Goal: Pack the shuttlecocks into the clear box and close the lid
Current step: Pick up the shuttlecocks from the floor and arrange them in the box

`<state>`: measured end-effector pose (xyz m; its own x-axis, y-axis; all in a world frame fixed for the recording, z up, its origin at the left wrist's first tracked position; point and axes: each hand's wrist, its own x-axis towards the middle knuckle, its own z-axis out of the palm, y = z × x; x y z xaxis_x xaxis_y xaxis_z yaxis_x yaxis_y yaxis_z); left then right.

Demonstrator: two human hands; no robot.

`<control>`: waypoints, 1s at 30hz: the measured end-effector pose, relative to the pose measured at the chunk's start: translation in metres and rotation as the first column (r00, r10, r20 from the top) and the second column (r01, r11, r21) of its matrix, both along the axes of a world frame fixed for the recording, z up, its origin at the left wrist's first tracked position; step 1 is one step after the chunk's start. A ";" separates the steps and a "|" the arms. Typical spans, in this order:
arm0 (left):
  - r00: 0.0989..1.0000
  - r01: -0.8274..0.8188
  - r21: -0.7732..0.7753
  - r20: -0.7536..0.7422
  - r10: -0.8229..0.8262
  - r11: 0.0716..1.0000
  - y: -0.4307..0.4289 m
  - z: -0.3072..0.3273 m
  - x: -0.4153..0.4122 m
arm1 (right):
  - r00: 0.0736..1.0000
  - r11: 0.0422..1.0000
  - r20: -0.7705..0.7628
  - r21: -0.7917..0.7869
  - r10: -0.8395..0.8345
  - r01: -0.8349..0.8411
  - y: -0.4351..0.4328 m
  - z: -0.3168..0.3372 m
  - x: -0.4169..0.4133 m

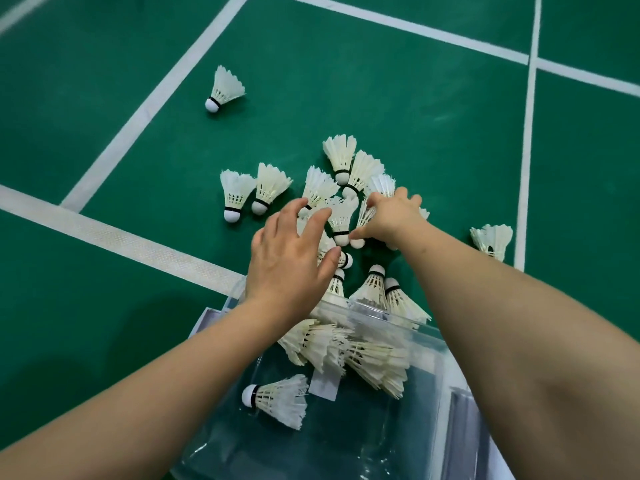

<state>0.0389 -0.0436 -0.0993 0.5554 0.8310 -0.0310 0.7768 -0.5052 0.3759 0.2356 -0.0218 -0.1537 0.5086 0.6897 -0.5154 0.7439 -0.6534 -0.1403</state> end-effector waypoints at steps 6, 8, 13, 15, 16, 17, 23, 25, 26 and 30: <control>1.000 0.002 0.018 0.003 -0.002 1.000 0.001 0.000 0.000 | 1.000 0.997 0.010 0.081 -0.014 0.014 -0.003 0.004 -0.011; 1.000 -0.001 0.026 0.008 0.000 1.000 0.002 -0.001 0.000 | 1.000 0.993 0.024 0.121 -0.012 0.009 -0.007 0.006 -0.014; 1.000 0.030 0.008 -0.003 -0.030 1.000 0.000 0.000 0.000 | 0.999 0.978 0.031 0.208 -0.007 0.001 -0.022 0.016 -0.017; 0.999 0.052 -0.005 -0.008 -0.052 0.999 0.000 0.002 0.000 | 1.000 0.972 0.018 0.236 -0.005 0.000 -0.029 0.025 -0.019; 0.998 0.063 -0.013 -0.008 -0.064 0.998 0.001 0.004 -0.001 | 1.000 0.968 0.017 0.249 -0.001 -0.003 -0.033 0.030 -0.021; 0.997 0.074 -0.020 -0.004 -0.074 0.997 0.001 0.006 -0.001 | 1.000 0.964 0.019 0.265 0.002 -0.007 -0.037 0.037 -0.023; 0.994 0.106 -0.015 0.041 -0.105 0.994 -0.006 0.025 -0.008 | 0.999 0.917 0.038 0.398 -0.035 0.018 -0.066 0.091 -0.034; 0.990 0.131 -0.013 0.058 -0.130 0.991 -0.015 0.036 -0.009 | 0.997 0.901 0.047 0.432 -0.060 0.034 -0.080 0.112 -0.042; 0.985 0.158 -0.011 0.069 -0.157 0.987 -0.021 0.041 -0.010 | 0.996 0.894 0.052 0.446 -0.070 0.040 -0.087 0.123 -0.046; 0.969 0.234 -0.010 0.089 -0.232 0.972 -0.048 0.067 -0.019 | 0.992 0.877 0.072 0.476 -0.104 0.057 -0.121 0.164 -0.065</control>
